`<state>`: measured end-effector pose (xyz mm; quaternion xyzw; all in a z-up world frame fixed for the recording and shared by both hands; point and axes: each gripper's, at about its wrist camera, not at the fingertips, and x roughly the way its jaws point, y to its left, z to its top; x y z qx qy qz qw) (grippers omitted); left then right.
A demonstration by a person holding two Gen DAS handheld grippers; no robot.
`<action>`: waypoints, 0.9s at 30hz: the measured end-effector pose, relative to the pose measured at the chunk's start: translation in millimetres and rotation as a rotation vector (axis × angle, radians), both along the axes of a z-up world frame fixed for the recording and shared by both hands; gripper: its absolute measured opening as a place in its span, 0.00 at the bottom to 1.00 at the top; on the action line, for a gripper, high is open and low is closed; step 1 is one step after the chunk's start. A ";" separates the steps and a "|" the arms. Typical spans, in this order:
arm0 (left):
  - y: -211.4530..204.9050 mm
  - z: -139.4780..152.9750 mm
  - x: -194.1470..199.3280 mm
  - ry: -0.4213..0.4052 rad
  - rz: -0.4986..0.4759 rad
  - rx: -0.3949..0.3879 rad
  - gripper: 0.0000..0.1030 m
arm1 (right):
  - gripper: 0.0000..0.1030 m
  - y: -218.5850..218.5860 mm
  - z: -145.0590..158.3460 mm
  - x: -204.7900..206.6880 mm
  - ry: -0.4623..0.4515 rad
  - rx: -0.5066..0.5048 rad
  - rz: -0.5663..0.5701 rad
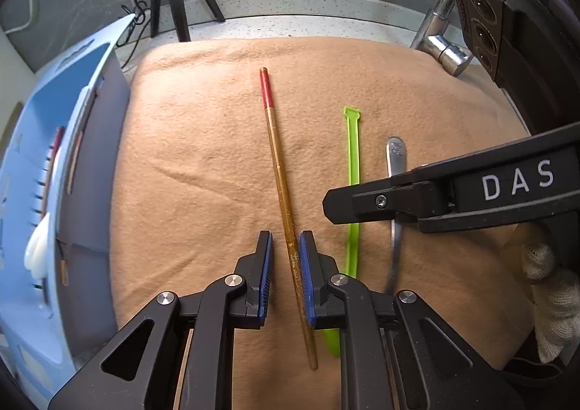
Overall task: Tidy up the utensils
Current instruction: 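Move the open left tool back to the remaining chopstick on the towel, then close the left tool on the red-tipped chopstick while the right tool grasps the green plastic spoon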
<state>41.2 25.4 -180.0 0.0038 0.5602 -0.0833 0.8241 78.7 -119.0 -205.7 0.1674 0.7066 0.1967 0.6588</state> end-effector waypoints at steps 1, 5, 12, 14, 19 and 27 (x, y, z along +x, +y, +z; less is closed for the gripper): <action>1.3 0.6 -0.9 0.001 -0.001 0.005 0.13 | 0.26 2.8 0.0 0.2 -0.006 -0.009 0.009; 8.6 0.1 0.0 0.013 0.012 0.001 0.13 | 0.26 10.2 1.1 -0.4 -0.033 -0.038 0.036; 13.2 -3.9 9.8 -0.005 0.022 -0.025 0.07 | 0.10 9.3 -2.2 1.6 -0.052 -0.064 0.022; 15.0 -3.7 9.0 -0.006 0.020 -0.035 0.06 | 0.07 4.5 -2.9 3.0 -0.046 -0.056 0.003; 15.8 -0.7 3.7 -0.016 0.002 -0.034 0.05 | 0.04 -2.1 -1.7 1.1 -0.042 -0.026 -0.043; 31.7 7.3 1.1 -0.019 0.031 -0.122 0.05 | 0.03 -13.2 9.4 2.8 -0.048 0.035 -0.133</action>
